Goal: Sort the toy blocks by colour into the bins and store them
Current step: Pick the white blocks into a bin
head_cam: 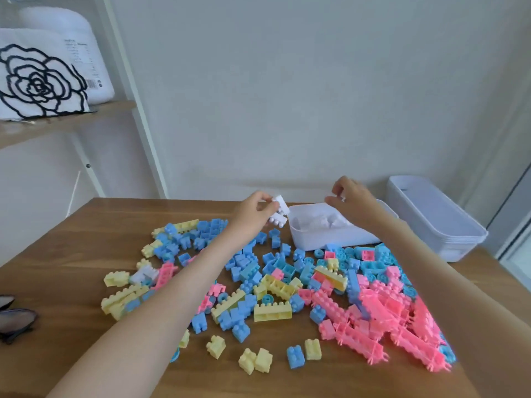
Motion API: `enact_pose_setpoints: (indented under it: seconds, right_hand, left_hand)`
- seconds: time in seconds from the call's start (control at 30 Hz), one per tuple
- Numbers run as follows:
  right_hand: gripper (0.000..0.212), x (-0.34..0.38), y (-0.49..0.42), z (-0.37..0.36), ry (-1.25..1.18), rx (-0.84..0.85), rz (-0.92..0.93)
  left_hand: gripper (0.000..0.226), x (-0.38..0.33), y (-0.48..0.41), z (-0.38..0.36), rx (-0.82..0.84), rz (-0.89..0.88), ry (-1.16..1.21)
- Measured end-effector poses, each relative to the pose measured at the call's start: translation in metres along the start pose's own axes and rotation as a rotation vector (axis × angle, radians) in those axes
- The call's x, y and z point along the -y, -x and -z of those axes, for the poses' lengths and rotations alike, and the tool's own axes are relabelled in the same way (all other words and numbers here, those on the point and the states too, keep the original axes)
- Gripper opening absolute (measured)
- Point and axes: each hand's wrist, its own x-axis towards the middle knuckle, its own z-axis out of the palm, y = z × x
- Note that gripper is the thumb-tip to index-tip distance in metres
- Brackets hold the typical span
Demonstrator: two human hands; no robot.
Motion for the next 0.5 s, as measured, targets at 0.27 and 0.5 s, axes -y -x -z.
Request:
enact_pose_setpoints:
  seconds: [0.27, 0.5]
  right_hand:
    - [0.035, -0.06, 0.005, 0.006, 0.082, 0.183, -0.093]
    - [0.04, -0.05, 0.011, 0.0, 0.066, 0.386, 0.047]
  left_hand:
    - [0.014, -0.038, -0.029, -0.053, 0.127, -0.078, -0.089]
    - [0.048, -0.027, -0.044, -0.09, 0.412, -0.075, -0.417]
